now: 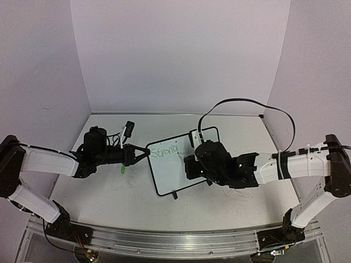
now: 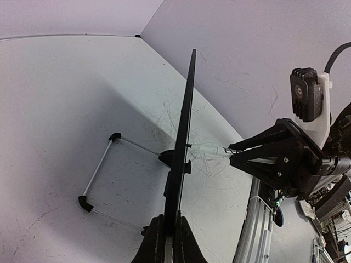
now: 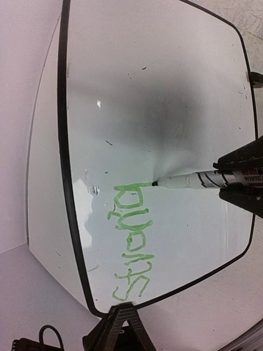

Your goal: Write a sentence on the whiteboard

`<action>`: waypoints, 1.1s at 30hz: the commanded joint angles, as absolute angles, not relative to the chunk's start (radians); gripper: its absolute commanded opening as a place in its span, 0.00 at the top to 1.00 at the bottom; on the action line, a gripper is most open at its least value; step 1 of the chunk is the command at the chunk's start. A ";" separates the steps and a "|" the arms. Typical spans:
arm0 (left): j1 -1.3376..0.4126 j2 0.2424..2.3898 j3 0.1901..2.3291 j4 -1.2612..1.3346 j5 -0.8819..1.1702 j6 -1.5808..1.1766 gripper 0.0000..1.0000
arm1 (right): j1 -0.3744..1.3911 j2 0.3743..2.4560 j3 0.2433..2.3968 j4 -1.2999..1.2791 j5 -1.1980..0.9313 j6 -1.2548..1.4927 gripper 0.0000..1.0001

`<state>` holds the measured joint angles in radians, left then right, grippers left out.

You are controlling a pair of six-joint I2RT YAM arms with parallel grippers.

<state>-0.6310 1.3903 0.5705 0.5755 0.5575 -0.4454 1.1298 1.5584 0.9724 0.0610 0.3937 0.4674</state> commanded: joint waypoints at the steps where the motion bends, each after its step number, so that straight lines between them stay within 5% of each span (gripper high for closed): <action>1: -0.626 1.379 0.623 0.606 0.582 -0.440 1.00 | 1.136 1.536 0.956 0.040 0.395 0.488 1.00; 26: -0.626 1.371 0.613 0.605 0.577 -0.441 1.00 | 1.170 1.607 1.074 0.064 0.393 0.457 1.00; 33: -0.626 1.375 0.605 0.600 0.568 -0.438 1.00 | 1.205 1.270 0.918 0.002 0.490 0.459 1.00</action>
<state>-0.6312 1.3903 0.5758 0.5758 0.5659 -0.4450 1.1854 1.5364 1.0198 0.0174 0.3904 0.4686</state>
